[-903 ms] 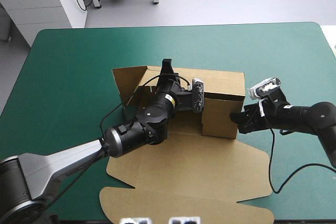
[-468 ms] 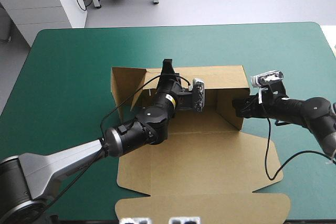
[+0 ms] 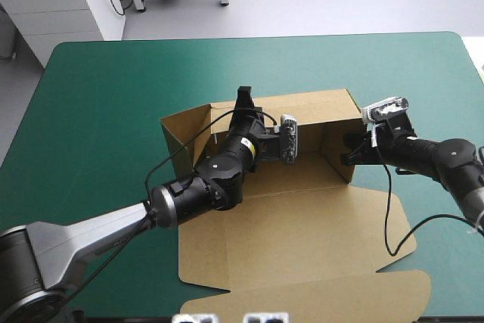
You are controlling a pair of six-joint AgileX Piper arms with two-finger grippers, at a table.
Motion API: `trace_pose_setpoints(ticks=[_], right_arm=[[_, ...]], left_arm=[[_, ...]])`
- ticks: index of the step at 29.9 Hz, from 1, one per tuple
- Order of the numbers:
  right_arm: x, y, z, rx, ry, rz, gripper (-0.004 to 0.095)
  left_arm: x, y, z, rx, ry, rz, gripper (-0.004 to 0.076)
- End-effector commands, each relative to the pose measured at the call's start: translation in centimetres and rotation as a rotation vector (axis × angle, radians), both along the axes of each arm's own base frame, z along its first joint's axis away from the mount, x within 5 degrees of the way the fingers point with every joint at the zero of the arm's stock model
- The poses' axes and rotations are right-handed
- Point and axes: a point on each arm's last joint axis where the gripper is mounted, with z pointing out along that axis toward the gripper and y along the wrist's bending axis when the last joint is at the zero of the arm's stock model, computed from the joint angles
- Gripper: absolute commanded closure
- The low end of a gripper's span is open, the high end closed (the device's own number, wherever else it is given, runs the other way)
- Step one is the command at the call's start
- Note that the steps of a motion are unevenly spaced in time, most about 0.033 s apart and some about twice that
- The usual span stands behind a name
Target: Fold the box
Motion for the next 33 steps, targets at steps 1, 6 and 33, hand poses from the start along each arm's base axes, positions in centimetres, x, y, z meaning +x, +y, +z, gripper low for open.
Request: trace_pose_setpoints(ticks=[1,6,33], right_arm=[[0.4,-0.1,1.4,0.053,-0.049,-0.042,0.0906],[0.7,0.3,1.5,0.038,-0.071,-0.091,0.0905],[1.0,1.3,1.6,0.048,-0.081,-0.194,0.0906]], left_arm=[[-0.5,-0.1,1.2,-0.113,0.033,-0.008,0.0724],[-0.6,-0.3,1.2,-0.132,0.038,-0.023,0.0591],[-12.8,-2.8,5.9,-0.397,0.124,-0.141,0.0339]])
